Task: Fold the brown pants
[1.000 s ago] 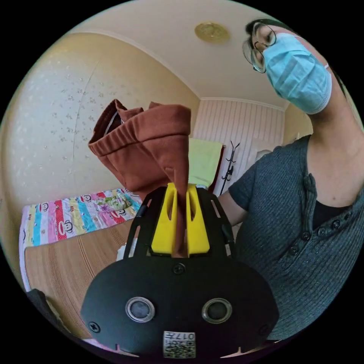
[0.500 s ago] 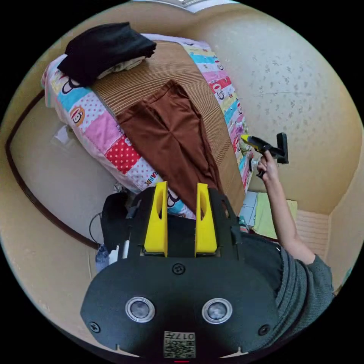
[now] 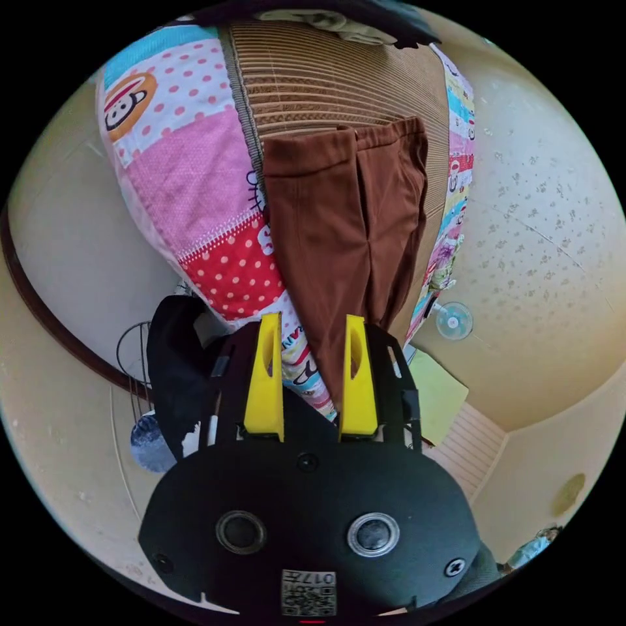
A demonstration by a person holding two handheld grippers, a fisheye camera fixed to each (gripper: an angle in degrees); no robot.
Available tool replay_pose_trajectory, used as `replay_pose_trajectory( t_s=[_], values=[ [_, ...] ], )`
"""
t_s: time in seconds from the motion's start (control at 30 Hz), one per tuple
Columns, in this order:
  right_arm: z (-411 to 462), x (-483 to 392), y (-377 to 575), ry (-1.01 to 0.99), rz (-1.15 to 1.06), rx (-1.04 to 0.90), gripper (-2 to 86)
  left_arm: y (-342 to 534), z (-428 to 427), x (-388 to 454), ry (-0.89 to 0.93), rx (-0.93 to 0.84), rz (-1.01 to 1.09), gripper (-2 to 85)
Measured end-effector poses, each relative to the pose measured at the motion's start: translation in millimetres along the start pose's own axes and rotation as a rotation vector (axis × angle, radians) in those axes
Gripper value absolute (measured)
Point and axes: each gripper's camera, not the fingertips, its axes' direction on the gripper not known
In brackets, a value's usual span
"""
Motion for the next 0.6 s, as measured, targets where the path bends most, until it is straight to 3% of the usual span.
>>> replay_pose_trajectory(
  t_s=[0.07, 0.17, 0.33, 0.4, 0.47, 0.53, 0.6],
  values=[
    [-39.8, 33.2, 41.2, -0.269, 0.109, 0.268, 0.3, -30.2, -1.5, 5.1, -0.050, -0.001, -0.037, 13.6],
    [-53.5, 65.9, 92.3, -0.553, 0.208, 0.483, 0.4, -55.3, -11.7, 13.0, -0.110, 0.062, -0.089, 13.1],
    [-67.5, 80.6, 148.6, -0.835, 0.250, 0.637, 0.3, -73.6, -27.0, 22.7, -0.136, 0.129, -0.162, 8.8],
    [-81.3, 75.0, 162.3, -0.835, 0.217, 0.660, 0.3, -79.5, -31.1, 33.1, -0.253, 0.075, -0.077, 6.3],
    [-99.2, 63.7, 174.3, -0.734, 0.198, 0.632, 0.3, -87.9, -38.8, 48.9, -0.345, -0.058, 0.150, 4.2],
    [-108.1, 56.5, 178.5, -0.659, 0.204, 0.590, 0.3, -95.1, -50.3, 59.8, -0.352, -0.188, 0.301, 4.0],
    [-114.2, 51.8, 181.2, -0.622, 0.226, 0.565, 0.3, -97.5, -74.2, 74.5, -0.405, -0.207, 0.381, 3.9]
  ],
)
